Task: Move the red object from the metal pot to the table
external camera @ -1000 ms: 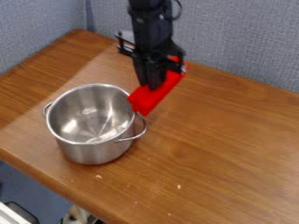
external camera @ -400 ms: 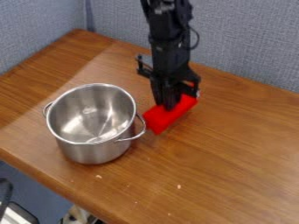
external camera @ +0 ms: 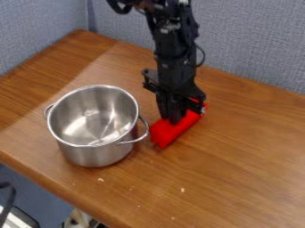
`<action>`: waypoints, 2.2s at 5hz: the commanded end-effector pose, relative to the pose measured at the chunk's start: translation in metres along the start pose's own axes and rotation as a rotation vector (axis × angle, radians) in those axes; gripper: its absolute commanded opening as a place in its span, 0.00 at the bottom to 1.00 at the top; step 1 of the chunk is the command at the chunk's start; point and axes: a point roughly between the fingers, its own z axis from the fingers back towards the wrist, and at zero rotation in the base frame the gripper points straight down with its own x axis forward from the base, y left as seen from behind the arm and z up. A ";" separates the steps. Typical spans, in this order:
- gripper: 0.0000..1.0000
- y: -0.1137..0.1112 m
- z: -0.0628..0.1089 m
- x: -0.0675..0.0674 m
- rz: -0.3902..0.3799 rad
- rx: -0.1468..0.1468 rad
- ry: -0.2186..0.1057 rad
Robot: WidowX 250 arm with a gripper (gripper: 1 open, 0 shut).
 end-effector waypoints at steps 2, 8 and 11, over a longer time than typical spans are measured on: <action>0.00 -0.004 -0.001 -0.001 0.005 0.000 0.006; 0.00 -0.012 -0.009 -0.010 0.017 -0.008 0.082; 0.00 -0.016 -0.015 -0.014 0.019 -0.015 0.103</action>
